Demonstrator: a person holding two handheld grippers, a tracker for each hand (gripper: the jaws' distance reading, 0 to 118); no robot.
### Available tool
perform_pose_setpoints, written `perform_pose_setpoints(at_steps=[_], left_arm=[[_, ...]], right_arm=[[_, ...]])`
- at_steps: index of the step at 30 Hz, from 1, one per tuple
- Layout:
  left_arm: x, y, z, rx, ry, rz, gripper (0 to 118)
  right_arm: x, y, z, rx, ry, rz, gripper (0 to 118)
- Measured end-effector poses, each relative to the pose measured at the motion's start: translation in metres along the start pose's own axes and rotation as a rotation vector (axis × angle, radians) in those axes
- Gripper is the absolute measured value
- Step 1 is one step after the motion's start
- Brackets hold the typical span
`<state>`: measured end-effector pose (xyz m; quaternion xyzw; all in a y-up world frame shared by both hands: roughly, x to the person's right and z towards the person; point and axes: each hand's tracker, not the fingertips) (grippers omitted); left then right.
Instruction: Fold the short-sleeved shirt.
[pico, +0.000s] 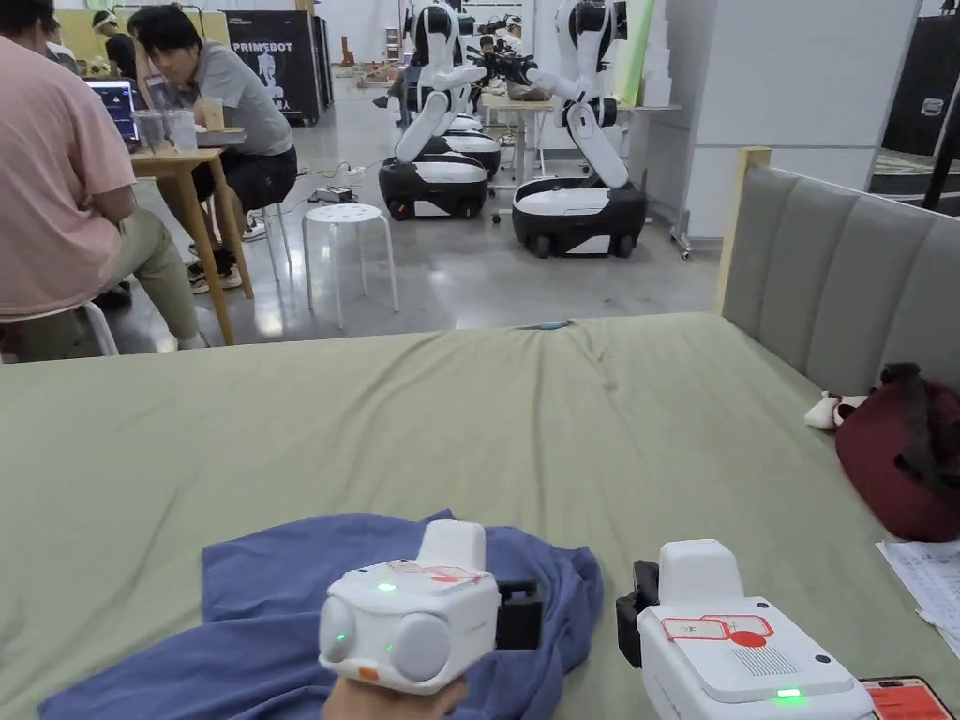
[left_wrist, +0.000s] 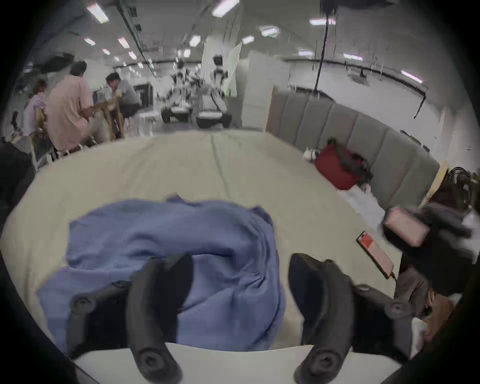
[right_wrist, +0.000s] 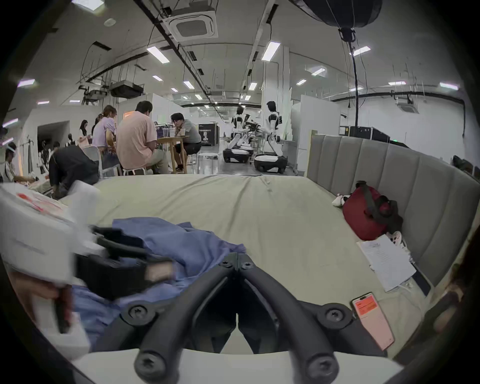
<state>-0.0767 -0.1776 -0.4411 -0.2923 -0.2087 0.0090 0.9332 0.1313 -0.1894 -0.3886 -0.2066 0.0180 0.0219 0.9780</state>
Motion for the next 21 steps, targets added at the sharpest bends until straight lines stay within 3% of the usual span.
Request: perform_pose_setpoints(at_steps=[6, 7, 9, 10, 13, 16, 19, 21], left_arm=[[-0.061, -0.038, 0.109, 0.21, 0.284, 0.054, 70], [-0.071, -0.048, 0.123, 0.232, 0.335, 0.068, 64], [-0.089, -0.065, 0.141, 0.242, 0.448, 0.081, 4], [-0.097, -0.07, 0.147, 0.236, 0.499, 0.077, 0], [-0.131, -0.074, 0.149, 0.132, 0.377, 0.123, 0], [-0.171, -0.06, 0.138, 0.061, 0.475, 0.121, 0], [-0.236, -0.041, 0.122, -0.033, 0.389, 0.283, 0], [-0.262, -0.028, 0.113, -0.104, 0.395, 0.313, 0]], right_arm=[[-0.046, -0.001, 0.005, 0.013, 0.062, 0.022, 0], [-0.053, -0.001, 0.004, 0.014, 0.072, 0.027, 0], [-0.067, -0.003, 0.004, 0.013, 0.097, 0.033, 0], [-0.073, -0.004, 0.004, 0.014, 0.103, 0.04, 0], [-0.086, -0.006, 0.0, 0.009, 0.116, 0.059, 0], [-0.09, -0.007, -0.001, 0.001, 0.126, 0.061, 0], [-0.089, -0.006, 0.0, -0.002, 0.12, 0.084, 0], [-0.085, -0.005, -0.003, -0.007, 0.106, 0.103, 0]])
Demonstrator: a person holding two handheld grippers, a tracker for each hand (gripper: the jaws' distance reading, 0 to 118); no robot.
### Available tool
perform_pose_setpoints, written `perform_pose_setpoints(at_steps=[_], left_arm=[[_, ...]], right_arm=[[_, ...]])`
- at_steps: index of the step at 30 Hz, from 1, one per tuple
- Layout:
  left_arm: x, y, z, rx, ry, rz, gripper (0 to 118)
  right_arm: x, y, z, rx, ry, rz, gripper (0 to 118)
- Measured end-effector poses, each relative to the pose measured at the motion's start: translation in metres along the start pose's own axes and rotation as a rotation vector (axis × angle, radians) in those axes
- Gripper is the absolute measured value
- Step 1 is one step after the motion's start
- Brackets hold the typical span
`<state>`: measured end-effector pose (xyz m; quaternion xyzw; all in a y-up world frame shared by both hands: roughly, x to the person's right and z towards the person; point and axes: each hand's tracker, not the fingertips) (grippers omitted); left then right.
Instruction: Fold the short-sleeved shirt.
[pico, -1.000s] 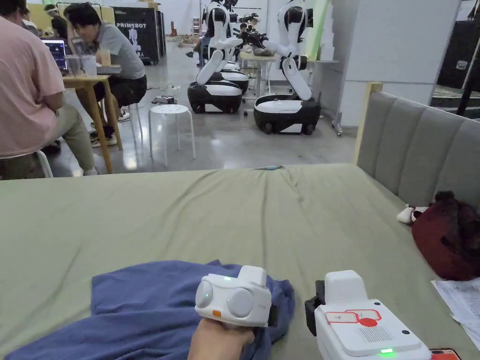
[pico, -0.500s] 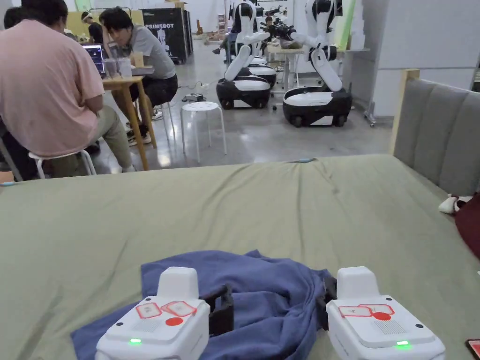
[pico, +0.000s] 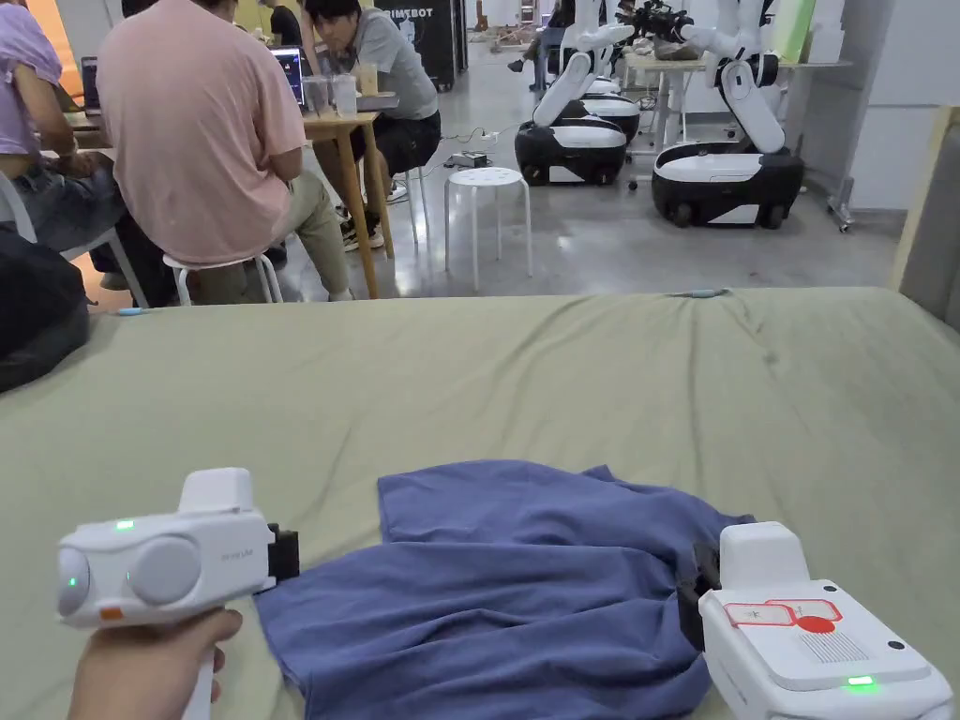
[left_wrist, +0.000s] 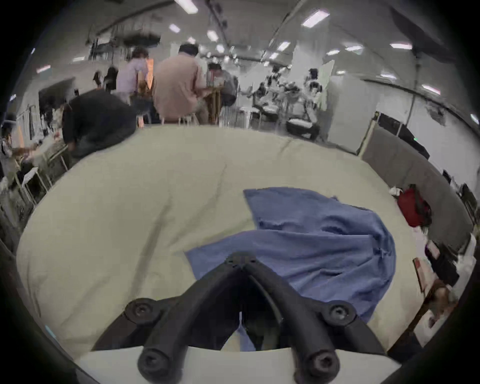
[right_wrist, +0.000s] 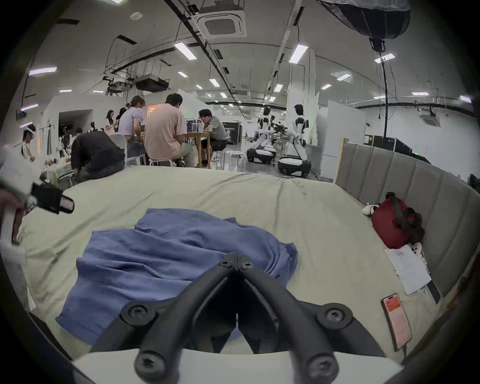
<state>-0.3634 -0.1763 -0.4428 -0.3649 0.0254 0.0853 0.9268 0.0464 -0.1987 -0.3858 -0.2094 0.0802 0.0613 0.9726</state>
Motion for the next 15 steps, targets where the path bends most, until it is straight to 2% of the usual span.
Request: perform_pose_setpoints(at_steps=[3, 4, 6, 7, 8, 9, 10, 11, 12, 13, 15], left_arm=[[-0.018, 0.024, -0.043, -0.097, 0.043, -0.013, 0], [-0.015, 0.022, -0.044, -0.133, 0.032, 0.005, 7], [-0.015, 0.022, -0.071, -0.194, 0.04, 0.005, 75], [-0.013, 0.019, -0.086, -0.228, 0.061, -0.004, 101], [-0.008, 0.01, -0.091, -0.246, 0.093, -0.035, 112], [-0.006, 0.004, -0.1, -0.254, 0.103, -0.06, 107], [-0.003, -0.003, -0.111, -0.274, 0.112, -0.08, 96], [-0.001, -0.011, -0.121, -0.312, 0.122, -0.096, 79], [0.0, -0.019, -0.127, -0.346, 0.13, -0.116, 74], [0.0, -0.027, -0.133, -0.37, 0.127, -0.126, 74], [0.001, -0.03, -0.123, -0.295, 0.122, -0.103, 74]], right_arm=[[0.009, -0.001, -0.005, -0.015, -0.01, -0.008, 0], [0.011, -0.001, -0.007, -0.019, -0.017, -0.011, 0], [0.015, -0.002, -0.01, -0.025, -0.027, -0.014, 0], [0.017, -0.003, -0.013, -0.028, -0.033, -0.014, 0], [0.018, -0.003, -0.016, -0.033, -0.041, -0.013, 0], [0.02, -0.004, -0.019, -0.037, -0.045, -0.013, 0], [0.023, -0.005, -0.021, -0.044, -0.048, -0.012, 0], [0.025, -0.006, -0.024, -0.051, -0.053, -0.011, 0], [0.028, -0.007, -0.027, -0.058, -0.058, -0.008, 0], [0.032, -0.007, -0.03, -0.064, -0.061, -0.004, 0], [0.043, -0.008, -0.037, -0.08, -0.077, 0.004, 0]])
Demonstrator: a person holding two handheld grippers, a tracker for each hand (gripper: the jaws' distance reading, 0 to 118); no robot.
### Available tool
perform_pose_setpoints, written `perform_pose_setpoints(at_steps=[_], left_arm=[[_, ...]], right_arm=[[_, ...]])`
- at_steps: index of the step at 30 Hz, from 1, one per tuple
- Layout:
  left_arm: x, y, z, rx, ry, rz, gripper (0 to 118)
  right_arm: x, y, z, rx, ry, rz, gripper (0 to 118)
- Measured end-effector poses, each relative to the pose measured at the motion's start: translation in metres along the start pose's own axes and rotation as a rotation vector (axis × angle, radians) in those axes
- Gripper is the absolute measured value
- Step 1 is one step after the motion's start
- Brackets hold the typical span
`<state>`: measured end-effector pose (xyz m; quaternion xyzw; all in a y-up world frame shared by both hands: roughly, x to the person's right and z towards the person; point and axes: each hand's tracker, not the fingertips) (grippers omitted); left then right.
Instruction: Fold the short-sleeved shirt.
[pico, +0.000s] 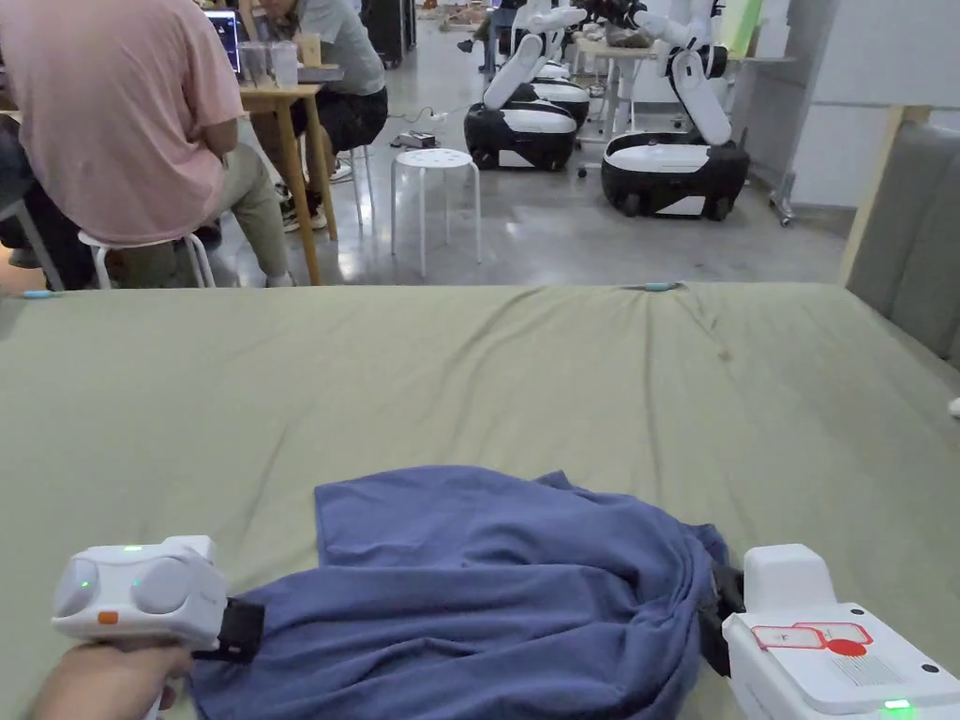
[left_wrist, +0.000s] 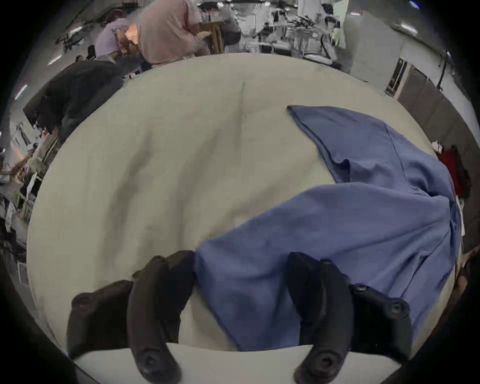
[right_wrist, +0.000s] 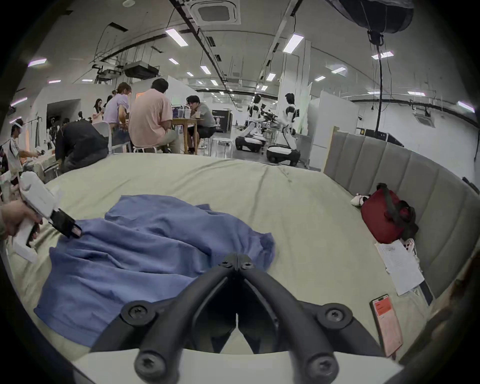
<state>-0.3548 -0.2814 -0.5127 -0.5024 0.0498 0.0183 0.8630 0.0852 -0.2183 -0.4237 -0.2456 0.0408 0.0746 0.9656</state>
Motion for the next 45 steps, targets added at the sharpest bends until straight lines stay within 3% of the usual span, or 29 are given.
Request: perform_pose_setpoints(at_steps=[1, 2, 4, 7, 10, 11, 12, 14, 17, 19, 20, 21, 23, 24, 25, 28, 33, 37, 45], left_arm=[[-0.003, 0.001, 0.009, -0.002, -0.007, 0.0, 72], [-0.002, -0.001, 0.018, 0.042, -0.023, -0.031, 55], [-0.004, -0.004, 0.039, 0.136, 0.015, -0.022, 1], [-0.007, 0.0, 0.068, 0.244, -0.036, -0.004, 1], [-0.007, 0.005, 0.089, 0.309, -0.059, -0.014, 1], [-0.007, 0.004, 0.096, 0.324, -0.063, -0.016, 1], [-0.006, 0.004, 0.101, 0.332, -0.066, -0.023, 1], [-0.008, 0.008, 0.101, 0.339, -0.07, -0.03, 1], [-0.01, 0.008, 0.102, 0.342, -0.075, -0.034, 1], [-0.011, 0.007, 0.1, 0.338, -0.071, -0.039, 1], [-0.012, 0.007, 0.097, 0.333, -0.071, -0.038, 1], [-0.013, 0.007, 0.092, 0.329, -0.07, -0.038, 1], [-0.015, 0.007, 0.088, 0.321, -0.071, -0.034, 1], [-0.016, 0.007, 0.086, 0.318, -0.069, -0.033, 1], [-0.012, 0.006, 0.089, 0.317, -0.065, -0.037, 1], [-0.011, 0.009, 0.084, 0.311, -0.048, -0.05, 1], [-0.01, 0.01, 0.095, 0.353, -0.008, -0.073, 1], [-0.01, 0.02, 0.116, 0.433, 0.114, -0.153, 1], [-0.028, 0.079, 0.186, 0.611, 0.277, -0.198, 1]], right_arm=[[0.008, 0.002, -0.006, -0.009, -0.022, 0.015, 0], [0.017, 0.005, -0.013, -0.024, -0.06, 0.041, 0], [0.036, 0.014, -0.031, -0.061, -0.102, 0.072, 0], [0.067, 0.035, -0.065, -0.08, -0.113, 0.065, 0], [0.087, 0.051, -0.11, -0.153, -0.059, -0.002, 0], [0.093, 0.054, -0.124, -0.166, -0.058, -0.005, 6], [0.095, 0.055, -0.139, -0.185, -0.055, -0.01, 20], [0.097, 0.055, -0.168, -0.275, -0.044, -0.004, 59], [0.091, 0.043, -0.198, -0.333, -0.06, 0.063, 62], [0.086, 0.029, -0.216, -0.391, -0.073, 0.101, 71], [0.083, 0.02, -0.224, -0.444, -0.07, 0.116, 70], [0.081, 0.013, -0.229, -0.497, -0.032, 0.117, 60], [0.079, 0.011, -0.222, -0.423, 0.046, 0.09, 37], [0.077, 0.014, -0.219, -0.434, 0.016, 0.101, 22], [0.077, 0.015, -0.218, -0.439, 0.054, 0.113, 5], [0.078, 0.023, -0.208, -0.449, 0.08, 0.152, 3], [0.093, 0.056, -0.162, -0.302, 0.063, 0.034, 3], [0.091, 0.095, -0.109, -0.144, -0.01, 0.159, 3], [0.101, 0.191, -0.023, 0.148, -0.19, 0.206, 3]])
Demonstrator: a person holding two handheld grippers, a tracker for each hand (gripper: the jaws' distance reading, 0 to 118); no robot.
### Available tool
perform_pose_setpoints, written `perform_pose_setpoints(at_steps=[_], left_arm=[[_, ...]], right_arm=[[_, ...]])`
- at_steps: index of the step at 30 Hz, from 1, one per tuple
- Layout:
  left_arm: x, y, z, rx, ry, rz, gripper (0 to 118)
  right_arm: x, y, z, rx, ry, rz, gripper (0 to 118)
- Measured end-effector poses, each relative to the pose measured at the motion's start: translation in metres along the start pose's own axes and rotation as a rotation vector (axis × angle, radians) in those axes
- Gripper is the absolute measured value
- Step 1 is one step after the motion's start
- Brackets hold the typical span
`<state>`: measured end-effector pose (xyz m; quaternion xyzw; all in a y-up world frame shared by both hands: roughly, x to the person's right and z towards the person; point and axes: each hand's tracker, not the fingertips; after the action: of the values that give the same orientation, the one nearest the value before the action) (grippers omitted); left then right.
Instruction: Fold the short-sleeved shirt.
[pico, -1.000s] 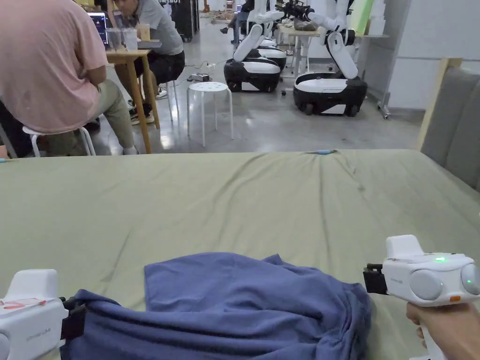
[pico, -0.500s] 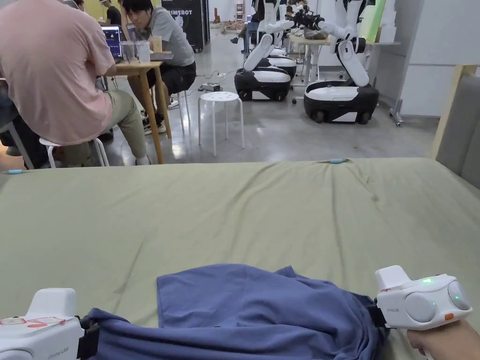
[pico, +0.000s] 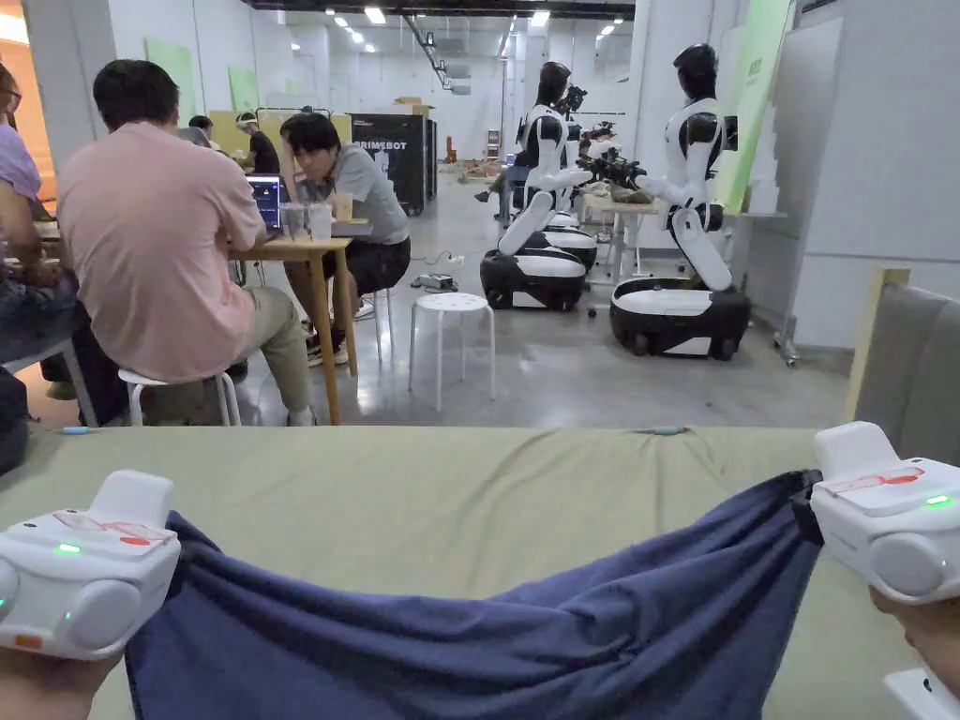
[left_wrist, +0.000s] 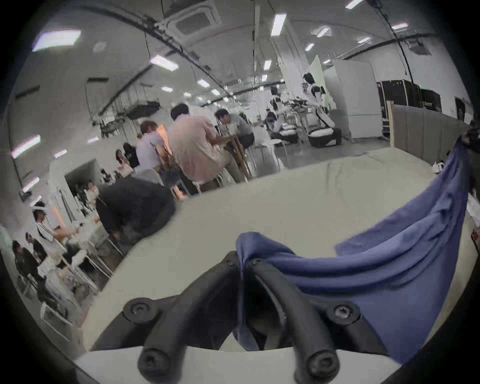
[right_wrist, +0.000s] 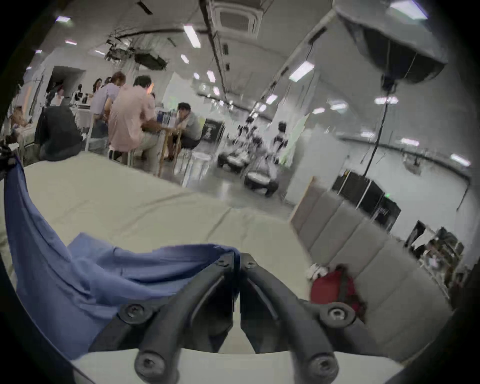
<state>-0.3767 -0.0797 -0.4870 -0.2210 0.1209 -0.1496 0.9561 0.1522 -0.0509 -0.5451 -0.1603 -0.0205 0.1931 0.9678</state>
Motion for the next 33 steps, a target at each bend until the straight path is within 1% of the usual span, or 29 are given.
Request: perform_pose_setpoints(at_steps=[4, 7, 13, 16, 18, 21, 26, 29, 33], left_arm=[[-0.023, 0.052, 0.0, 0.068, 0.076, -0.005, 1], [-0.042, 0.091, 0.0, 0.102, 0.088, 0.041, 1], [-0.059, 0.151, -0.007, 0.178, 0.12, 0.139, 1], [-0.053, 0.165, -0.016, 0.179, 0.139, 0.104, 1], [-0.047, 0.164, -0.023, 0.176, 0.143, 0.084, 1], [-0.035, 0.147, -0.041, 0.152, 0.133, 0.076, 1], [-0.006, 0.097, -0.072, 0.073, 0.114, 0.038, 1], [0.001, 0.072, -0.081, 0.055, 0.118, 0.044, 1], [-0.005, 0.06, -0.077, 0.025, 0.085, 0.063, 1]], right_arm=[[0.025, 0.053, 0.013, 0.09, -0.14, 0.047, 3], [0.042, 0.09, 0.027, 0.15, -0.201, 0.034, 3], [0.064, 0.141, 0.036, 0.208, -0.27, 0.035, 3], [0.065, 0.147, 0.029, 0.202, -0.28, 0.031, 3], [0.064, 0.141, 0.018, 0.191, -0.275, 0.017, 3], [0.05, 0.118, 0.0, 0.167, -0.27, 0.008, 3], [0.031, 0.058, -0.05, 0.058, -0.214, -0.011, 3], [0.021, 0.029, -0.062, 0.049, -0.203, -0.007, 3], [0.026, 0.016, -0.065, 0.019, -0.181, -0.012, 3]])
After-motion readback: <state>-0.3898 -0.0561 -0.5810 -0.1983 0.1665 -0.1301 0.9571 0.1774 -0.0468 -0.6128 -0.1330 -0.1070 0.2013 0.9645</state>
